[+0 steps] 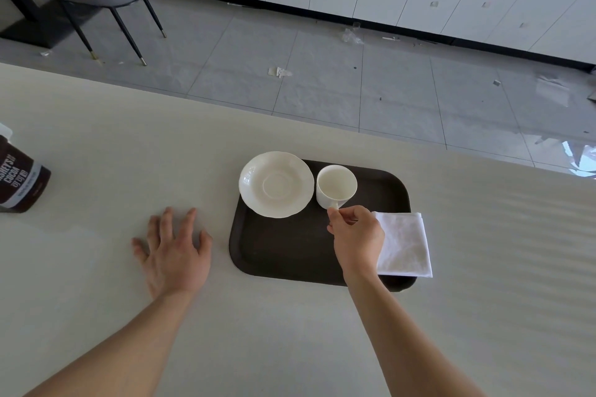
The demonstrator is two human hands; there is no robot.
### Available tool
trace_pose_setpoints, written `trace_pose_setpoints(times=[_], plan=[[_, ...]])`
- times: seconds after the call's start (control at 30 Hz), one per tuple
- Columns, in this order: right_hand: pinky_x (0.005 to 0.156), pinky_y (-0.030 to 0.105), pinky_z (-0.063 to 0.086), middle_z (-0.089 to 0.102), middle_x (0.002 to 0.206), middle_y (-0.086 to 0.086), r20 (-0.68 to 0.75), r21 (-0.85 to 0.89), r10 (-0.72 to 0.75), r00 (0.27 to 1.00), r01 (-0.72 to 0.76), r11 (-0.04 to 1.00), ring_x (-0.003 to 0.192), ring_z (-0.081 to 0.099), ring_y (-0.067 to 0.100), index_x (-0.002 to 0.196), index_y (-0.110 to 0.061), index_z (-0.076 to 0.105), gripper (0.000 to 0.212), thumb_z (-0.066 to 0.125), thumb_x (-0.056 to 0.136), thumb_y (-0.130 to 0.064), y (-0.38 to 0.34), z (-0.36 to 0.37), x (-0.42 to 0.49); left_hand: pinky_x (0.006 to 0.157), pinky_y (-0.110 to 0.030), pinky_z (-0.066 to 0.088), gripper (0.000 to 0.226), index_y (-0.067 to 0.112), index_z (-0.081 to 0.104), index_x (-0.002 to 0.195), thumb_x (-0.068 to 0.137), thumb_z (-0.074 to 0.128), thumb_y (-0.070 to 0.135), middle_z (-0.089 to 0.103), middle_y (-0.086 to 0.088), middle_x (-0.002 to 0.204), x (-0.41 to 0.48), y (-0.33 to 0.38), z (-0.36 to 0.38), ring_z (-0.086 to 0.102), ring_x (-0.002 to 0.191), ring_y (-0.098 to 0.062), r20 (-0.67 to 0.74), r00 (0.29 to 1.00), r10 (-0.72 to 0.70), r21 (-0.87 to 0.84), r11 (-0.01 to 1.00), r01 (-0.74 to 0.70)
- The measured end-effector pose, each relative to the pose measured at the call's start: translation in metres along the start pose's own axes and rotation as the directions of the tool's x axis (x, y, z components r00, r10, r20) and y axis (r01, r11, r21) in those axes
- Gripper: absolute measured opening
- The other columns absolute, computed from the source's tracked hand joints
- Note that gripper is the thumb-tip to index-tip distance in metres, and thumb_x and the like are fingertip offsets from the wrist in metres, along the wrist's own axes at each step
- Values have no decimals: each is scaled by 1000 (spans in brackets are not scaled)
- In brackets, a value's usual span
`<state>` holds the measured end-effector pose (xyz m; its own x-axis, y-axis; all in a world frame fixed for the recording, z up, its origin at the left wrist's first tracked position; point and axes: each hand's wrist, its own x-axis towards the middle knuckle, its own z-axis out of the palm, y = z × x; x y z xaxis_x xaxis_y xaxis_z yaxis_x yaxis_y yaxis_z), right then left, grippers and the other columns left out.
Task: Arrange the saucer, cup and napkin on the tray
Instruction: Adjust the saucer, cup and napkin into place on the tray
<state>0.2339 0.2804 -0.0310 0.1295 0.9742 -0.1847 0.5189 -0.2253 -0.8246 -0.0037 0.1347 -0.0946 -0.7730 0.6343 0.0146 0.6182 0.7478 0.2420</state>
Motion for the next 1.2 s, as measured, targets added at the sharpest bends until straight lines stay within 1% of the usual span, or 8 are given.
trace_pose_setpoints(times=[0.2,0.33,0.5,0.6,0.77,0.87,1.03,1.2], plan=[[62,24,49,71,70,-9,20,22,-4,1000,3,1000,69,71,9,73,-29,65,18,73,86,-39,0,-3,-2,117,-59,10,53,36,41,143,91,45,45,31,-6,158,1,-1,2,17,149,-28,3,1000,0,4,1000,0],[58,18,47,70,69,-13,44,53,2,999,-4,999,65,72,4,88,-30,63,22,74,83,-48,2,-11,-5,117,-58,9,53,36,42,143,91,46,45,31,-5,158,1,-2,1,16,149,-28,8,1000,-5,-5,1000,5],[64,23,54,71,68,-12,23,47,-51,998,50,998,64,72,3,85,-29,68,7,74,88,-31,22,-39,-3,118,-58,7,53,36,42,143,91,46,45,30,-5,158,1,0,0,16,150,-28,18,1000,-8,-6,1000,8],[61,24,55,73,76,-9,-8,-13,-56,998,56,998,68,71,4,87,-25,70,3,72,89,-26,31,-59,0,117,-59,8,53,36,42,143,91,47,45,30,-5,158,1,1,-1,15,150,-28,24,1000,-8,-6,1000,8],[58,17,39,70,77,-5,-123,-237,-215,969,182,954,69,63,16,82,-19,70,7,70,86,-14,44,-97,11,117,-59,8,53,35,42,143,91,48,43,30,-6,158,-1,1,-3,15,149,-28,24,1000,-8,-14,1000,8],[62,26,43,70,92,-1,-191,-350,-231,954,154,924,79,64,22,92,-17,71,5,69,88,-18,52,-114,15,117,-59,8,53,35,42,143,91,47,44,29,-6,159,-1,2,-4,15,150,-28,30,1000,-8,-11,1000,8],[81,39,48,63,125,8,-42,-522,-10,999,-13,853,110,59,33,130,-13,57,44,55,96,-41,65,-122,21,116,-60,11,53,33,45,142,90,52,40,32,-8,157,0,2,-5,18,149,-30,14,1000,0,-30,1000,0],[55,31,39,62,73,5,41,-467,103,994,-72,881,67,58,29,88,-9,59,19,51,94,-25,68,-120,25,116,-59,10,53,34,44,142,91,50,41,31,-7,158,0,1,-3,17,149,-29,19,1000,-4,-26,1000,4]])
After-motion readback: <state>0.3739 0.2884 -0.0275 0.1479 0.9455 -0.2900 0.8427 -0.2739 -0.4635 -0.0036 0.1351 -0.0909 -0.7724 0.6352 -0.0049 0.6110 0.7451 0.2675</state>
